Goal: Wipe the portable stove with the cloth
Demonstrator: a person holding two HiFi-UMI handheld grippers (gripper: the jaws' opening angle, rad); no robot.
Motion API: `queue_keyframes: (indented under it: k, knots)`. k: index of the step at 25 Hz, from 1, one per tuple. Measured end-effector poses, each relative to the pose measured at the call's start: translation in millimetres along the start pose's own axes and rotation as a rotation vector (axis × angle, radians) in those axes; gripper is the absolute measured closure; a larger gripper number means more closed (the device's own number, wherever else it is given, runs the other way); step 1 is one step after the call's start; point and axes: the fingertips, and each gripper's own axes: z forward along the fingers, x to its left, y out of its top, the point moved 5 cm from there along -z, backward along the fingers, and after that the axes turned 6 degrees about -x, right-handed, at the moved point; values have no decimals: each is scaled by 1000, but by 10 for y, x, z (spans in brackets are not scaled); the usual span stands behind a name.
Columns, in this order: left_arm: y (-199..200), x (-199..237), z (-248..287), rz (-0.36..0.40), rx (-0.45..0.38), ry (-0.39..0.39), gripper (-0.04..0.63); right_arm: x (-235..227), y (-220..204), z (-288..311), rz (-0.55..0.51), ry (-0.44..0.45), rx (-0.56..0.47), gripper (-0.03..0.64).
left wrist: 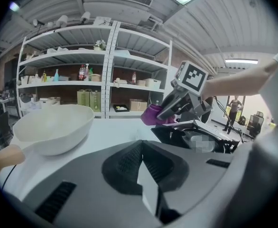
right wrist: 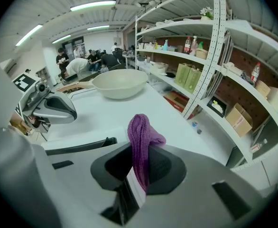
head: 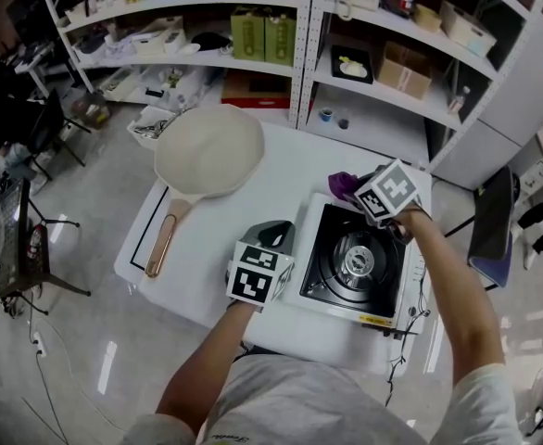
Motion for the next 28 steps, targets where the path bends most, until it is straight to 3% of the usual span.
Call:
queue_keyframes:
  k: [17, 28]
  knots:
    - [-129, 217, -26, -2, 25, -32, 591, 229, 485, 476, -3, 44, -20, 552]
    - [-170, 369, -53, 9, 27, -35, 591, 299, 574, 592, -34, 48, -25, 552]
